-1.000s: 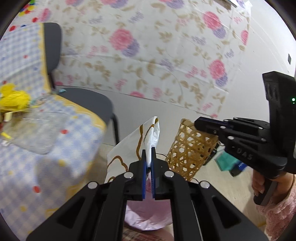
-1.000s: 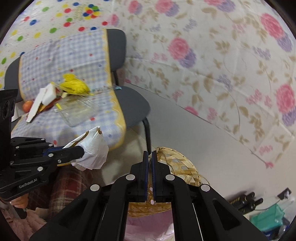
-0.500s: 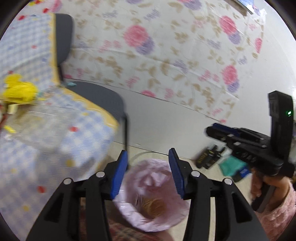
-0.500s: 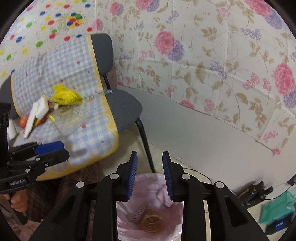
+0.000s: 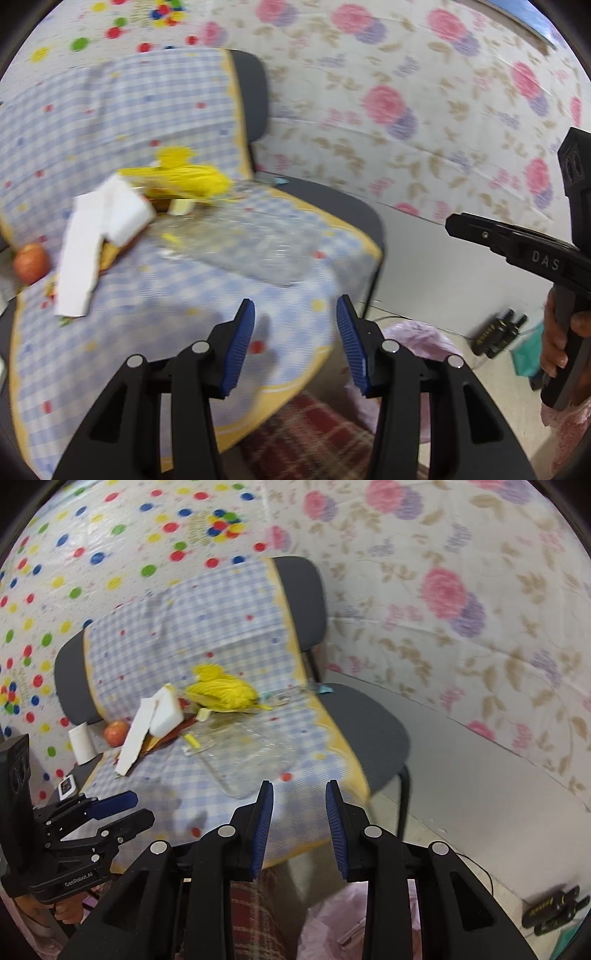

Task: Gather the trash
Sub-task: 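Return the left gripper to the chair and grasp the red card packet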

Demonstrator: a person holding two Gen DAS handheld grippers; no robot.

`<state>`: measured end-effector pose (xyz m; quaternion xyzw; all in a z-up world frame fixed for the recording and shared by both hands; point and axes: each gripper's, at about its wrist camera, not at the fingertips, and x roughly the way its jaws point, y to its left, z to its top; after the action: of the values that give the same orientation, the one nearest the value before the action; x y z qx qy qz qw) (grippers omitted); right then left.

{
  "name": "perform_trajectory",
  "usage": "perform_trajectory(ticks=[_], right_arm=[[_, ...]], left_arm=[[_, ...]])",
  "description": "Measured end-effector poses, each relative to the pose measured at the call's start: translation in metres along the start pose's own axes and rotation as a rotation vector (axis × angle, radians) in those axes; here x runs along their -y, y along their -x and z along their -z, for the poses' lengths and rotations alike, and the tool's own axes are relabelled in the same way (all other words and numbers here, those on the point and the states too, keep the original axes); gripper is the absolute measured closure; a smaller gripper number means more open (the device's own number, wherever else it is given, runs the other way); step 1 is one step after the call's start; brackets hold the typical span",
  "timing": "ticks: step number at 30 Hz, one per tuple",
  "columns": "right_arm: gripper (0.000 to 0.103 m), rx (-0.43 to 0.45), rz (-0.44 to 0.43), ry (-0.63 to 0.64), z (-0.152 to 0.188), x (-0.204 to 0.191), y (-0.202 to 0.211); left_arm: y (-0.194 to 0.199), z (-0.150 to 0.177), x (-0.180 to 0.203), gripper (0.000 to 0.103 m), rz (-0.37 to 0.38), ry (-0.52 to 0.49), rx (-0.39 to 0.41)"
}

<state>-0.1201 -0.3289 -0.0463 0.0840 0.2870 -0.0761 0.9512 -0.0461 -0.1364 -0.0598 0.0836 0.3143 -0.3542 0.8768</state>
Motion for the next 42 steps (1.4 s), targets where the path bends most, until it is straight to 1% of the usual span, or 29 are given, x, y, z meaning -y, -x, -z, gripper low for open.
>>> perform_trajectory(ticks=[4,5,6,8,12,14,18,23,26,30,33,35,38,39,40,41,42], right_arm=[[0.058,-0.002,-0.042,0.046,-0.014,-0.026,-0.016],[0.056,-0.003,-0.053,0.057,-0.018,-0.032,-0.022],[0.054,-0.007,-0.062,0.065,-0.021,-0.038,-0.027],[0.051,-0.011,-0.074,0.080,-0.026,-0.047,-0.037],[0.044,-0.017,-0.077,0.105,-0.035,-0.063,-0.062],[0.044,-0.017,-0.075,0.115,-0.039,-0.070,-0.075],[0.044,-0.020,-0.073,0.128,-0.046,-0.083,-0.102],[0.044,-0.030,-0.103,0.117,-0.054,-0.092,-0.127],[0.044,-0.037,-0.114,0.115,-0.056,-0.095,-0.136],[0.044,-0.047,-0.122,0.110,-0.055,-0.095,-0.144],[0.044,-0.051,-0.115,0.109,-0.054,-0.093,-0.147],[0.044,-0.055,-0.115,0.106,-0.053,-0.091,-0.147],[0.044,-0.054,-0.114,0.107,-0.052,-0.090,-0.146],[0.044,-0.053,-0.115,0.108,-0.052,-0.090,-0.145],[0.044,-0.051,-0.116,0.110,-0.052,-0.089,-0.144],[0.044,-0.048,-0.116,0.112,-0.052,-0.089,-0.142],[0.044,-0.045,-0.116,0.115,-0.051,-0.089,-0.140]], left_arm=[[0.010,-0.003,-0.036,0.058,-0.092,0.052,0.024],[0.011,-0.003,-0.047,0.057,-0.122,0.066,0.030],[0.011,-0.002,-0.056,0.051,-0.146,0.079,0.032],[0.009,0.000,-0.076,0.046,-0.198,0.114,0.031],[-0.002,0.002,-0.121,0.043,-0.294,0.193,0.009],[-0.009,0.002,-0.140,0.043,-0.341,0.224,0.003],[-0.022,0.000,-0.160,0.043,-0.410,0.241,-0.005],[-0.048,-0.004,-0.176,0.043,-0.434,0.251,-0.046],[-0.064,-0.007,-0.180,0.043,-0.441,0.229,-0.075],[-0.084,-0.013,-0.183,0.043,-0.478,0.202,-0.122],[-0.096,-0.016,-0.190,0.043,-0.494,0.218,-0.163],[-0.097,-0.018,-0.193,0.044,-0.502,0.227,-0.168],[-0.093,-0.019,-0.200,0.057,-0.513,0.238,-0.172],[-0.092,-0.019,-0.202,0.064,-0.512,0.239,-0.176],[-0.089,-0.018,-0.203,0.069,-0.517,0.239,-0.177],[-0.085,-0.017,-0.205,0.076,-0.522,0.241,-0.174],[-0.076,-0.017,-0.208,0.083,-0.525,0.245,-0.161]])
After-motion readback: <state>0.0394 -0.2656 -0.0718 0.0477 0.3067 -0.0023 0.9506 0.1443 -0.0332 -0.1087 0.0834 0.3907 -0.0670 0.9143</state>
